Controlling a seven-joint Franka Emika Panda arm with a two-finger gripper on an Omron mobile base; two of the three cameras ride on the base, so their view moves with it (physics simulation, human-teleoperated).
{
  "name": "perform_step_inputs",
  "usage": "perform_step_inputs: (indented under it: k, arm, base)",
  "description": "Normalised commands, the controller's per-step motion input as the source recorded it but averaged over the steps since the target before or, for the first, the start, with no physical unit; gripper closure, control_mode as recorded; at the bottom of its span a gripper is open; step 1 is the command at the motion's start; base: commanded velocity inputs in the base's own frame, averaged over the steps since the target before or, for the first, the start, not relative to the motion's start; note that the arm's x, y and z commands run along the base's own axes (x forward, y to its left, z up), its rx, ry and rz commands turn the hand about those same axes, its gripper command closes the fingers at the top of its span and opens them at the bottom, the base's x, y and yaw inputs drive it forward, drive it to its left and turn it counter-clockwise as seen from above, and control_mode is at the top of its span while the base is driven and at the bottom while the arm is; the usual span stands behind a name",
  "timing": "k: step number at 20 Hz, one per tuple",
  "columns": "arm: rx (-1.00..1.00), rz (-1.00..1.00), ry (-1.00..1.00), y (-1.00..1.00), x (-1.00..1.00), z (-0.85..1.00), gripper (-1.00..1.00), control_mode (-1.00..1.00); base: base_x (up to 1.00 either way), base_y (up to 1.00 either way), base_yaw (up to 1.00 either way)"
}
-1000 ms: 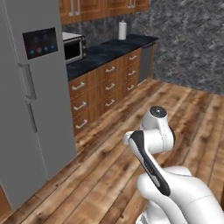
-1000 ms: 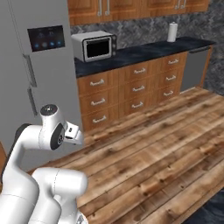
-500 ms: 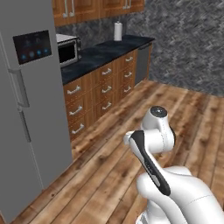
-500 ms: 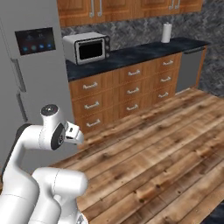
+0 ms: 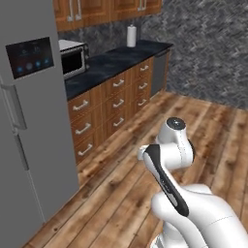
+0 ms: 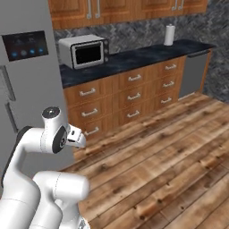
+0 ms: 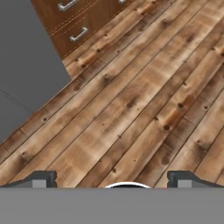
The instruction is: Four empty soda cans are scattered around the kitchen. Gather all the cans and cluster them next to the stove for recycling.
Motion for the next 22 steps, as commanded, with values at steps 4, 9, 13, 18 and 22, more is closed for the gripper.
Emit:
perform_step_inputs:
  k: [4,9,13,18,22]
  arm:
    - [0.00,0.00,0.00,0.00,0.00,0.00,-1.00,1.00]
    - [0.00,0.00,0.00,0.00,0.00,0.00,-1.00,1.00]
    - [0.00,0.00,0.00,0.00,0.00,0.00,-1.00,1.00]
    - [0.00,0.00,0.00,0.00,0.00,0.00,-1.00,1.00]
    - [0.00,0.00,0.00,0.00,0.00,0.00,-1.00,1.00]
  base:
    - [0.62,-0.01,0.00]
    - [0.63,-0.01,0.00]
    - [0.64,-0.02,0.00]
    - [0.65,-0.02,0.00]
    - [0.67,-0.04,0.00]
